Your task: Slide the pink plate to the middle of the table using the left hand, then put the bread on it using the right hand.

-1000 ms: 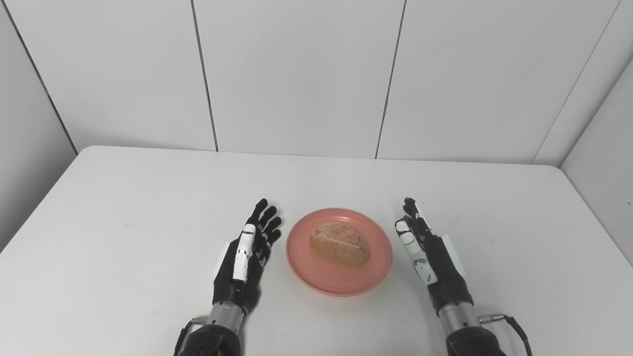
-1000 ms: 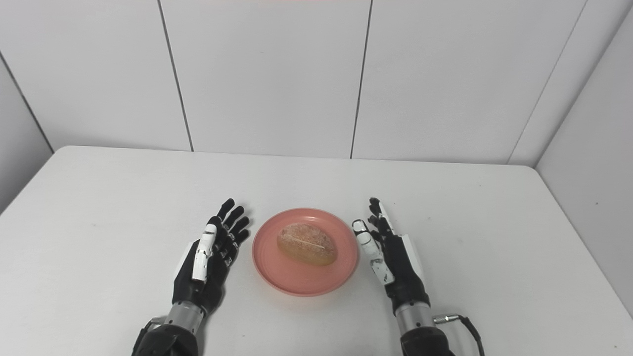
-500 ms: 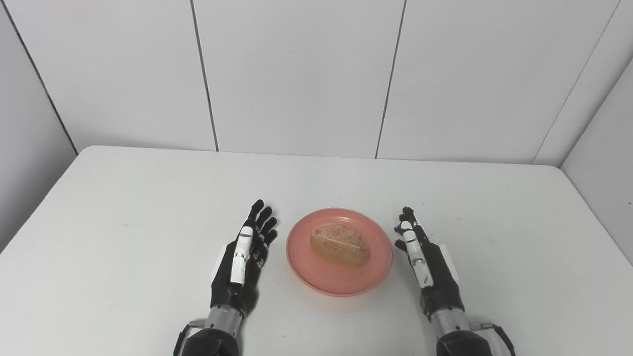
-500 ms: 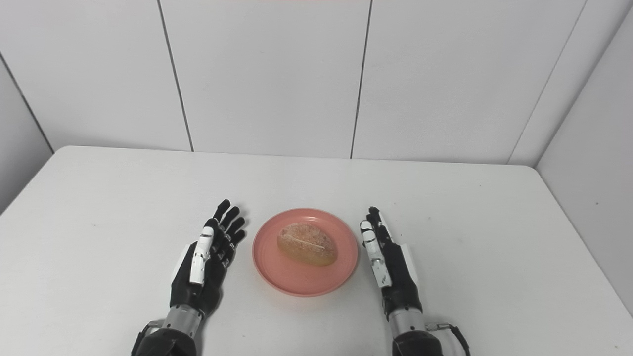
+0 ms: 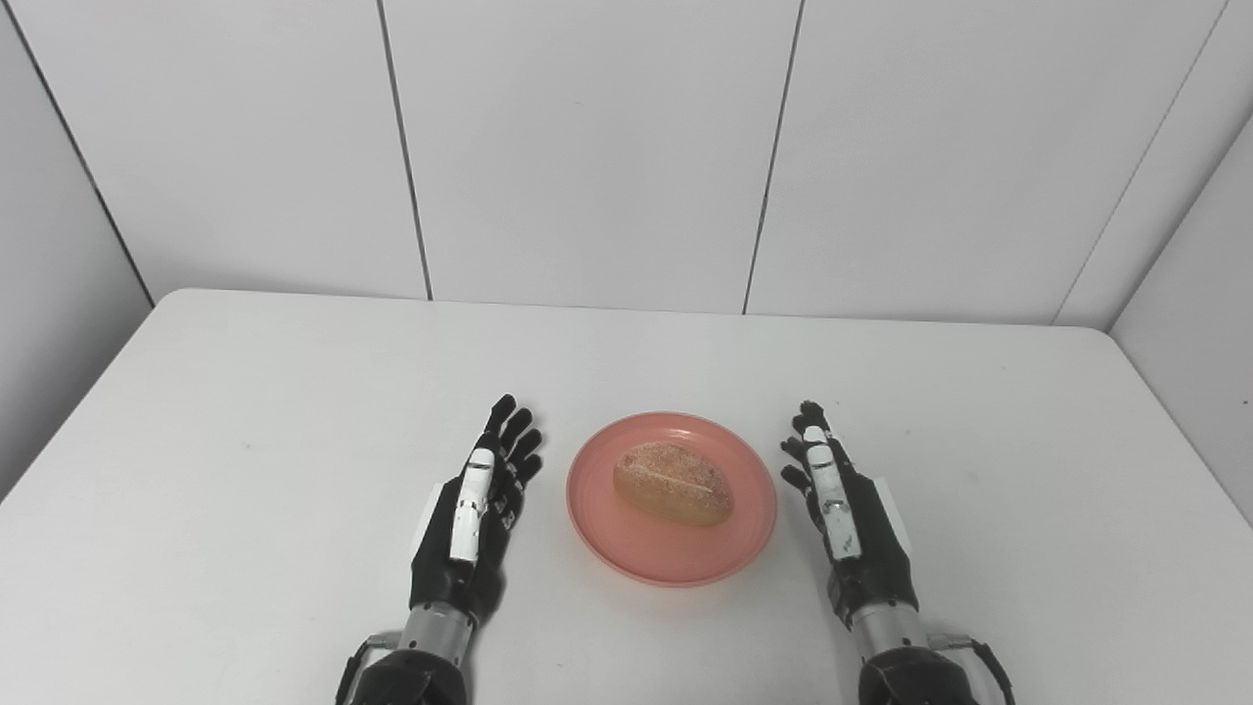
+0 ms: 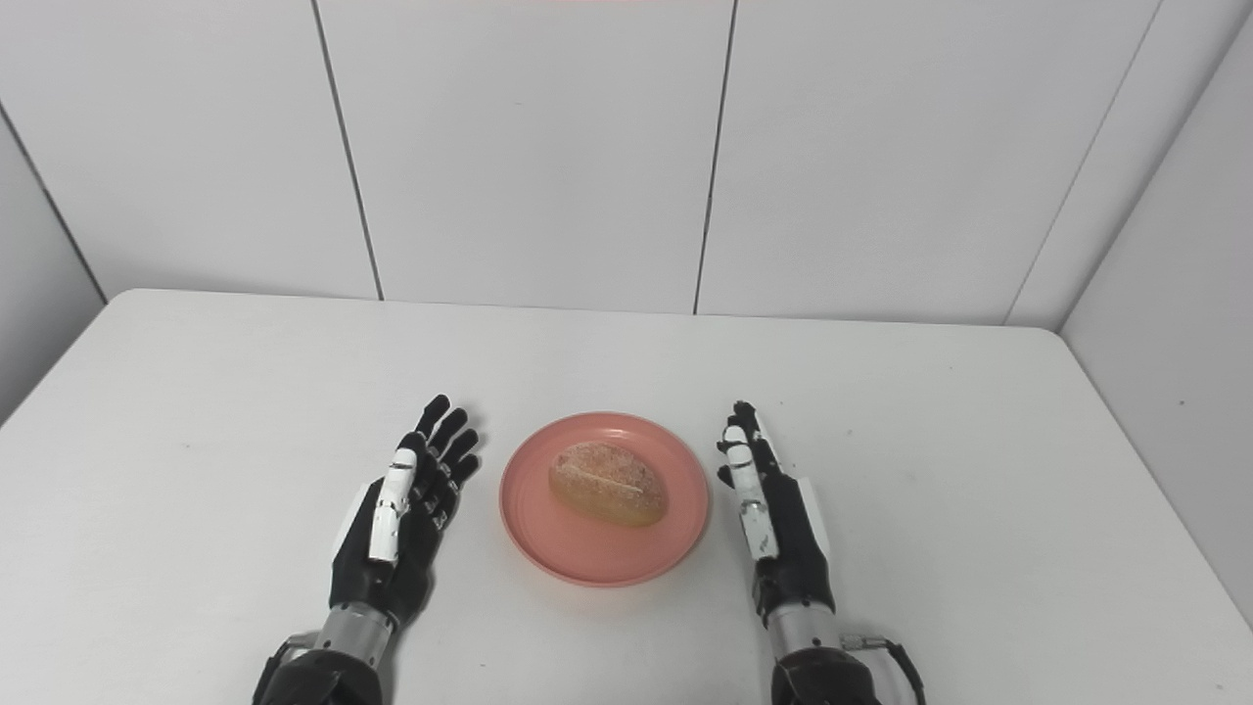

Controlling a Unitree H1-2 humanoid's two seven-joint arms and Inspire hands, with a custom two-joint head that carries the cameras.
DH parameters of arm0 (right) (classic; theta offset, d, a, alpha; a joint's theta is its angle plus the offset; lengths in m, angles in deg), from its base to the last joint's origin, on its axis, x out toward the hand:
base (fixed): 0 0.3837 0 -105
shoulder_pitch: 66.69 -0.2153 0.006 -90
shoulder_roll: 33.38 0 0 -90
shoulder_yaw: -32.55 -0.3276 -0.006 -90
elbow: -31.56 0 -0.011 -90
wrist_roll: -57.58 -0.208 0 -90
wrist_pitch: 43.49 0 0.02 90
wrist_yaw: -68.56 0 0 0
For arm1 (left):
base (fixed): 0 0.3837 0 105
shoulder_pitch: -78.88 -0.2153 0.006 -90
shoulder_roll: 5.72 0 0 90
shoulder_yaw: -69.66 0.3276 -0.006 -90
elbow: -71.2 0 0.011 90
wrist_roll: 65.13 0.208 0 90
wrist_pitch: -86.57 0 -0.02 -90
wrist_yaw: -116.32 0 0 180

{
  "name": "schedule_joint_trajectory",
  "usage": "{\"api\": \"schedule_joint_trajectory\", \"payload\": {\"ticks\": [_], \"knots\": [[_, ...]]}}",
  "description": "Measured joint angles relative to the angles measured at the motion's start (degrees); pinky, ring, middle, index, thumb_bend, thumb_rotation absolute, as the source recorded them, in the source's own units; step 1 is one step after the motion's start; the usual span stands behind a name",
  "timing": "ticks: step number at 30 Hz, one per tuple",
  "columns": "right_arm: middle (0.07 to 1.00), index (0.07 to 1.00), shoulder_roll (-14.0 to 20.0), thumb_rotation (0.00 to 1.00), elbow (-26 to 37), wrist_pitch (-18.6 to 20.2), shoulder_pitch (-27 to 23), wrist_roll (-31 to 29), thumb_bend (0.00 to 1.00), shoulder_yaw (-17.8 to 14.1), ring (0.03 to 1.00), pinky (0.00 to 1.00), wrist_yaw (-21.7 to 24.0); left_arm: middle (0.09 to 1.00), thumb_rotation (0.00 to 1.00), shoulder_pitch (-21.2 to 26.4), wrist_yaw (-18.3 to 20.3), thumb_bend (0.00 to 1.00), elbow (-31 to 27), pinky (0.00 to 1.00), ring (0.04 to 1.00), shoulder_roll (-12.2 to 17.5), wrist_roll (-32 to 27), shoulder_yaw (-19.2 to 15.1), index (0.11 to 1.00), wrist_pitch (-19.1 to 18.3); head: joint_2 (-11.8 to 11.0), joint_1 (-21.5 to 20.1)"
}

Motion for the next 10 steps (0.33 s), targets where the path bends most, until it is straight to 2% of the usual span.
{"api": "schedule_joint_trajectory", "payload": {"ticks": [10], "knots": [[0.954, 0.948, -0.2, 1.00, 0.2, 0.6, 0.1, 0.1, 0.25, 0.2, 0.939, 0.92, -0.5, 0.973, 1.00, 0.0, -0.1, 0.40, -0.1, 0.97, 0.959, 0.0, 0.0, 0.2, 0.961, 0.0, 0.1, 0.5]]}}
